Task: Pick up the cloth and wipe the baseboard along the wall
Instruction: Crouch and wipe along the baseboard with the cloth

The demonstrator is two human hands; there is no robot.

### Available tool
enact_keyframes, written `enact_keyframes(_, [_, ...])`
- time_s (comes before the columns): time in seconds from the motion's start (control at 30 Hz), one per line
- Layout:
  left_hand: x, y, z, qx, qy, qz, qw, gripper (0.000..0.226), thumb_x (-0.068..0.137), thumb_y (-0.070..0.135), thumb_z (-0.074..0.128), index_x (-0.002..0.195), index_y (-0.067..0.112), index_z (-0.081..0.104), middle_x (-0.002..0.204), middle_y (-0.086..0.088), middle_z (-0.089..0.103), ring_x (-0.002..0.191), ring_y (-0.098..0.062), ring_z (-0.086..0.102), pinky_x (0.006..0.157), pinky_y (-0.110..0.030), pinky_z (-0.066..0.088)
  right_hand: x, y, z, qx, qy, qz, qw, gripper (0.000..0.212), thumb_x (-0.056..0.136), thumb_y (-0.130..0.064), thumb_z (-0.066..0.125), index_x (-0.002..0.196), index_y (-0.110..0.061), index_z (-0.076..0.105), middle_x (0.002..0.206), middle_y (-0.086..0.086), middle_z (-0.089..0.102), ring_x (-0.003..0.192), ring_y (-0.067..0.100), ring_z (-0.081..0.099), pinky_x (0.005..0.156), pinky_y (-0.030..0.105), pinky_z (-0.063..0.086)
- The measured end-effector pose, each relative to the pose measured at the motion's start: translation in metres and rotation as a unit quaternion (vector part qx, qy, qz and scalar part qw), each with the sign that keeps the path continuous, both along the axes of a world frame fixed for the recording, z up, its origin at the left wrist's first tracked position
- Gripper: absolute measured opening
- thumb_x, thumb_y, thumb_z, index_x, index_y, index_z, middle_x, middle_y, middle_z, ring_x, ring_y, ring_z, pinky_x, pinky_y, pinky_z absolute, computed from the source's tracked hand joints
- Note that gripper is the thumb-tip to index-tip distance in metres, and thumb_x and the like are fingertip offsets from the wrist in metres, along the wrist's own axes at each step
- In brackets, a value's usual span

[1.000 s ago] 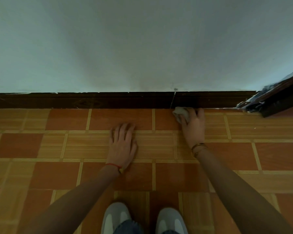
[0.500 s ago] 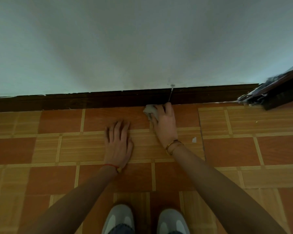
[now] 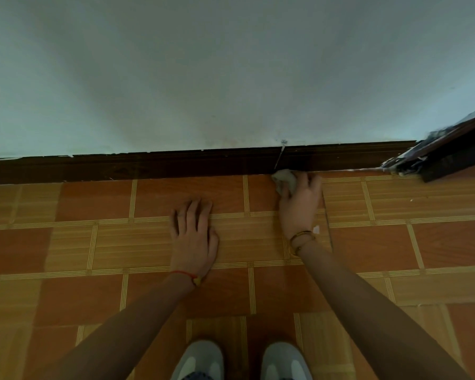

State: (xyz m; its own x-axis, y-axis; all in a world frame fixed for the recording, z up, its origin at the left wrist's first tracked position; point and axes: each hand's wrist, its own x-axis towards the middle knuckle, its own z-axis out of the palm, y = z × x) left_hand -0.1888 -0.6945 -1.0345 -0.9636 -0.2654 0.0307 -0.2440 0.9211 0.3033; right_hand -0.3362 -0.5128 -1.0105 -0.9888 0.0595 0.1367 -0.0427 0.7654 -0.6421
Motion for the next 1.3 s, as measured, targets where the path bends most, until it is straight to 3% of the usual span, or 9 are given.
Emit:
enact_keyframes(0.23, [-0.001, -0.001, -0.001, -0.002, 0.002, -0.001, 1.000, 0.056, 0.096, 0.032, 0.036, 0.147, 0.011, 0.046, 0.151, -0.016, 0.044, 0.138, -0.037, 0.037, 0.118, -0.061, 0.022, 0.024, -0.075, -0.003, 0.026, 0.011, 0.233, 0.972, 0.035, 0.082, 0.001, 0.065, 0.117, -0.001, 0.061, 0.116, 0.021, 0.052, 0.103, 0.034, 0.053, 0.090, 0.040, 0.049])
enact_keyframes(0.37, [0.000, -0.001, -0.001, -0.006, 0.005, -0.006, 1.000, 0.055, 0.096, 0.031, 0.038, 0.147, 0.011, 0.047, 0.150, -0.016, 0.044, 0.138, -0.036, 0.039, 0.119, -0.060, 0.021, 0.017, -0.064, -0.002, 0.046, 0.033, 0.268, 0.962, 0.033, 0.083, 0.000, 0.067, 0.116, -0.002, 0.062, 0.112, 0.020, 0.054, 0.099, 0.033, 0.055, 0.086, 0.041, 0.051])
enact_keyframes(0.63, [0.001, -0.001, -0.002, 0.005, 0.007, -0.007, 1.000, 0.055, 0.096, 0.031, 0.037, 0.147, 0.012, 0.046, 0.151, -0.014, 0.043, 0.141, -0.036, 0.037, 0.119, -0.060, 0.020, -0.011, 0.045, 0.002, 0.053, 0.018, 0.004, 0.998, 0.032, 0.088, -0.005, 0.062, 0.118, 0.000, 0.057, 0.119, 0.021, 0.049, 0.104, 0.033, 0.052, 0.085, 0.027, 0.041])
enact_keyframes(0.77, [0.001, 0.000, -0.002, 0.001, 0.005, -0.007, 1.000, 0.055, 0.096, 0.032, 0.037, 0.147, 0.012, 0.046, 0.151, -0.014, 0.042, 0.140, -0.036, 0.036, 0.118, -0.060, 0.022, -0.022, 0.077, 0.009, 0.029, -0.002, -0.107, 0.994, 0.031, 0.090, -0.010, 0.061, 0.118, 0.003, 0.056, 0.119, 0.023, 0.048, 0.102, 0.036, 0.053, 0.084, 0.036, 0.047])
enact_keyframes(0.87, [0.002, -0.001, -0.003, 0.000, 0.004, -0.005, 1.000, 0.056, 0.096, 0.032, 0.036, 0.147, 0.012, 0.046, 0.151, -0.014, 0.042, 0.140, -0.037, 0.036, 0.118, -0.060, 0.022, -0.024, 0.066, 0.018, -0.078, 0.011, -0.158, 0.984, 0.032, 0.088, -0.017, 0.063, 0.115, 0.000, 0.058, 0.116, 0.020, 0.054, 0.097, 0.024, 0.053, 0.076, 0.025, 0.039])
enact_keyframes(0.97, [0.002, 0.000, -0.003, -0.003, 0.004, -0.007, 1.000, 0.055, 0.096, 0.032, 0.036, 0.147, 0.011, 0.046, 0.150, -0.015, 0.043, 0.140, -0.037, 0.036, 0.118, -0.061, 0.023, -0.021, 0.041, 0.034, -0.245, 0.011, -0.239, 0.940, 0.027, 0.088, -0.025, 0.064, 0.110, -0.011, 0.057, 0.111, 0.007, 0.061, 0.098, 0.018, 0.060, 0.082, 0.038, 0.054])
enact_keyframes(1.07, [0.001, 0.000, -0.003, -0.005, 0.003, -0.006, 1.000, 0.056, 0.096, 0.032, 0.035, 0.146, 0.011, 0.046, 0.150, -0.016, 0.044, 0.139, -0.037, 0.036, 0.117, -0.061, 0.024, -0.016, 0.006, 0.048, -0.355, -0.025, -0.208, 0.911, 0.029, 0.089, -0.020, 0.067, 0.111, -0.016, 0.047, 0.112, 0.002, 0.058, 0.102, 0.016, 0.062, 0.084, 0.035, 0.058])
enact_keyframes(1.23, [0.002, 0.000, -0.003, -0.004, 0.012, -0.007, 1.000, 0.056, 0.096, 0.033, 0.034, 0.146, 0.011, 0.046, 0.149, -0.017, 0.044, 0.139, -0.038, 0.037, 0.117, -0.062, 0.023, 0.001, -0.050, 0.047, -0.338, -0.013, -0.142, 0.930, 0.032, 0.085, -0.011, 0.069, 0.104, -0.019, 0.044, 0.112, 0.009, 0.053, 0.101, 0.019, 0.059, 0.083, 0.037, 0.057])
enact_keyframes(1.3, [0.002, -0.001, -0.002, -0.003, 0.014, -0.007, 1.000, 0.056, 0.096, 0.032, 0.035, 0.146, 0.010, 0.046, 0.149, -0.017, 0.044, 0.139, -0.038, 0.037, 0.117, -0.062, 0.023, 0.001, -0.050, 0.046, -0.326, 0.001, -0.141, 0.935, 0.031, 0.085, -0.009, 0.069, 0.104, -0.015, 0.045, 0.112, 0.010, 0.052, 0.100, 0.017, 0.057, 0.084, 0.030, 0.055])
